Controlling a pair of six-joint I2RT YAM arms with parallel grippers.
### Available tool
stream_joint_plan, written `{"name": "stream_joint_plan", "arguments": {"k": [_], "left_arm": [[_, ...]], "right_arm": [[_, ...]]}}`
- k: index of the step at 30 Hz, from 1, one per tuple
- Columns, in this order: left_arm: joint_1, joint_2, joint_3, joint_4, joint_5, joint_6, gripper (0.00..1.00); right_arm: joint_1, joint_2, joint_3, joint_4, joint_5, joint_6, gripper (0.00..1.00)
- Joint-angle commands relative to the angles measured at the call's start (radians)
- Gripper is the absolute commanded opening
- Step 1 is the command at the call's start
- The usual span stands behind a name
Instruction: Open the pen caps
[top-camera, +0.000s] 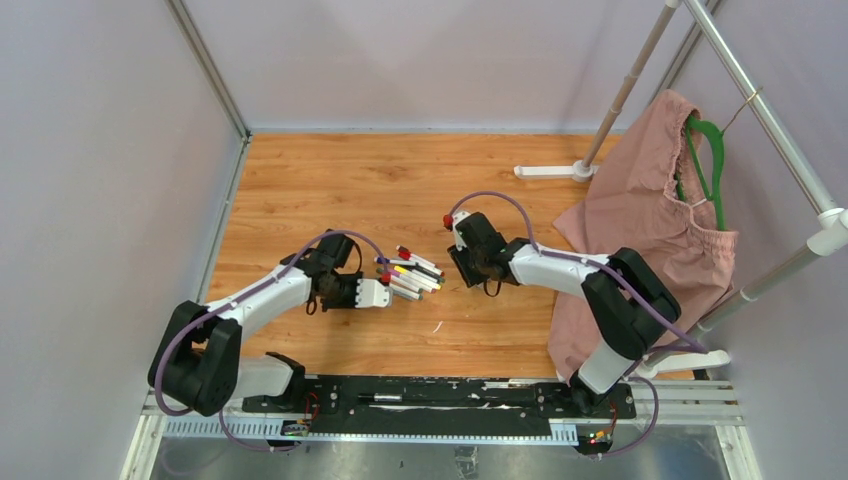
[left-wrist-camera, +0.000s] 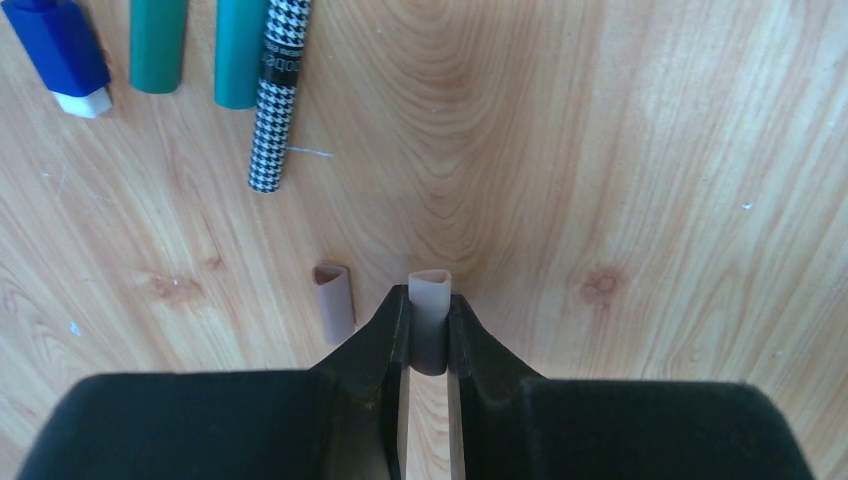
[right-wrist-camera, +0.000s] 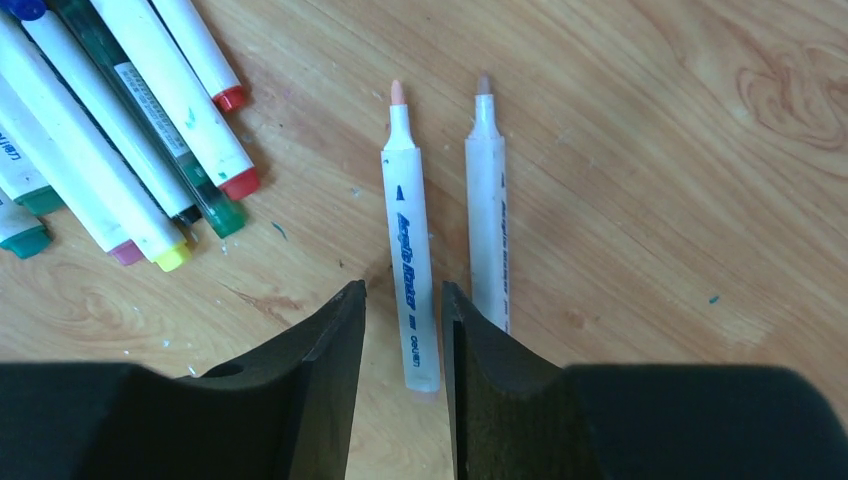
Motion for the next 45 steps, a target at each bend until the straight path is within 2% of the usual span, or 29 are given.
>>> {"name": "stream_joint_plan", "arguments": {"k": [1,3,13,19,23,27,28,30,33,38,45], "left_arm": [[-0.006,-0.005,0.003,0.036,0.000,-0.028,0.00],[-0.006,-0.006,0.007,0.036,-0.004,-0.037,0.03],[-0.006,-0.075,0.041,-0.050,0.031,-0.042,0.45],[-0.006,-0.133,0.135,-0.162,0.033,-0.047,0.59],[0.007,-0.140,0.220,-0.203,0.036,-0.075,0.61],[0.051,-0.113,0.327,-0.236,0.056,-0.126,0.61],[0.065,-0.106,0.349,-0.238,0.057,-0.137,0.61],[0.093,-0.093,0.386,-0.244,0.066,-0.156,0.61],[0.140,-0.083,0.425,-0.250,0.097,-0.194,0.64],[0.201,-0.077,0.441,-0.251,0.119,-0.225,0.68],[0.230,-0.071,0.420,-0.250,0.129,-0.252,0.68]], "right_arm": [[-0.023,-0.080,-0.023,-0.004,0.023,0.011,0.38],[-0.022,-0.112,-0.023,-0.012,0.027,0.017,0.39],[-0.037,-0.158,0.041,-0.064,-0.019,0.015,0.39],[-0.035,-0.113,0.102,-0.082,-0.114,0.016,0.43],[-0.035,-0.052,0.139,-0.085,-0.144,0.027,0.37],[-0.026,-0.006,0.139,-0.041,-0.221,0.086,0.21],[-0.022,0.006,0.142,-0.032,-0.235,0.096,0.21],[-0.013,0.041,0.167,-0.024,-0.256,0.104,0.23],[-0.002,0.093,0.221,-0.037,-0.263,0.090,0.33],[0.012,0.170,0.302,-0.064,-0.266,0.048,0.43],[0.021,0.269,0.399,-0.095,-0.280,0.001,0.45]]}}
